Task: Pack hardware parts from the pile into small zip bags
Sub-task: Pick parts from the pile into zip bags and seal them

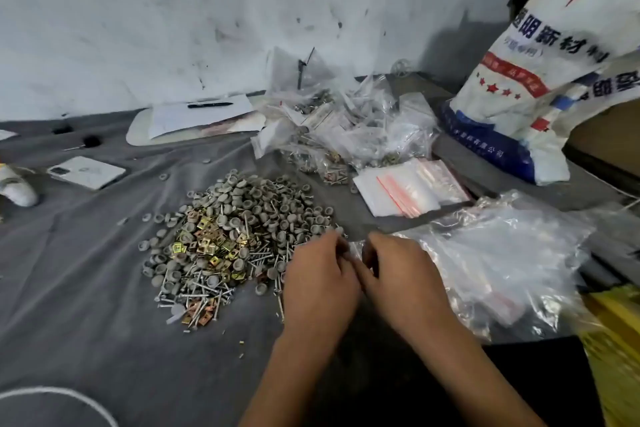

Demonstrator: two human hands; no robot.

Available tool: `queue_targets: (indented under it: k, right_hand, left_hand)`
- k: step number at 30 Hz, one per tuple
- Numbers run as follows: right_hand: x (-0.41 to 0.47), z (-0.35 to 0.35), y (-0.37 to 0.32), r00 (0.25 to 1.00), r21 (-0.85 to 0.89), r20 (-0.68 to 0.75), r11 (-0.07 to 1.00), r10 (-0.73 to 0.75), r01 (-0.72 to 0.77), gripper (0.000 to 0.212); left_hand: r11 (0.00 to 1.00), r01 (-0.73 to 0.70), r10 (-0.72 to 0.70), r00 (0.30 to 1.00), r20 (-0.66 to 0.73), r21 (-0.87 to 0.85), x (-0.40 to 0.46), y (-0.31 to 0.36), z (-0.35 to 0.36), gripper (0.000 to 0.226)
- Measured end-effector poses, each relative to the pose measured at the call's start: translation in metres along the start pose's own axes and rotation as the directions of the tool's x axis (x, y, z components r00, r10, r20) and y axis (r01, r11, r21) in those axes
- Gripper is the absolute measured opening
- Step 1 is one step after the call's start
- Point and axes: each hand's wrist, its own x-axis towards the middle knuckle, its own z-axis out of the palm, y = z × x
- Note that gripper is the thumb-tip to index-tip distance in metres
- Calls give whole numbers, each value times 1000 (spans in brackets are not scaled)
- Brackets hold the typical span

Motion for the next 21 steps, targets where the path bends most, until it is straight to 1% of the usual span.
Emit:
queue_targets:
  k: [2,3,4,5,7,9,11,13,14,16,17,18,19,20,21]
  right_hand:
    - [12,7,-4,994,-138,-86,987,67,-79,31]
    - [18,13,-4,993,-177,-86,980,81,-96,24]
    - [20,15,-9,991,-204,-48,970,123,-130,15]
    - [24,19,-9,989,-222,-20,964,144,-145,11]
    - [31,22,-8,984,-251,63,957,164,-144,17]
    - [36,23,-7,977,-272,129,954,168,-128,19]
    - [40,22,-6,972,-272,169,956,160,-110,17]
    - [44,17,-8,960,-255,222,961,169,-110,13]
    - [46,13,-9,952,-247,248,962,176,-113,11]
    - [53,2,-11,953,-231,249,966,173,-115,11]
    - [57,-4,-14,966,-186,217,977,141,-101,16]
    - [60,-10,-21,981,-92,170,993,94,-79,22]
    - [63,-17,-29,993,52,109,997,45,-51,23]
    - [64,-25,-40,998,240,56,970,8,-21,21]
    - [64,-32,-53,999,439,29,899,-30,14,17]
  left_hand:
    - [999,27,-30,990,-137,-24,6,0,9,18]
    - [999,28,-30,985,-169,-18,7,0,13,18]
    - [999,30,-32,981,-193,-10,6,1,14,17]
    - [1000,24,-27,980,-196,-19,7,-3,17,17]
    - [999,15,-24,978,-206,-43,6,-9,20,21]
    - [997,-17,-1,967,-256,-71,5,-9,19,25]
    - [994,-72,44,958,-285,-87,5,-9,18,25]
    - [989,-123,96,957,-273,-85,8,-13,14,24]
    - [985,-131,98,958,-270,-108,9,-16,11,23]
    - [975,-124,67,956,-285,-185,13,-23,0,22]
    - [966,-120,48,952,-301,-228,16,-28,-8,22]
    - [956,-117,27,949,-315,-270,19,-33,-17,21]
    - [944,-115,7,944,-329,-310,21,-39,-29,18]
    - [925,-117,-13,942,-336,-362,24,-44,-40,15]
    - [898,-121,-35,939,-342,-423,28,-50,-54,14]
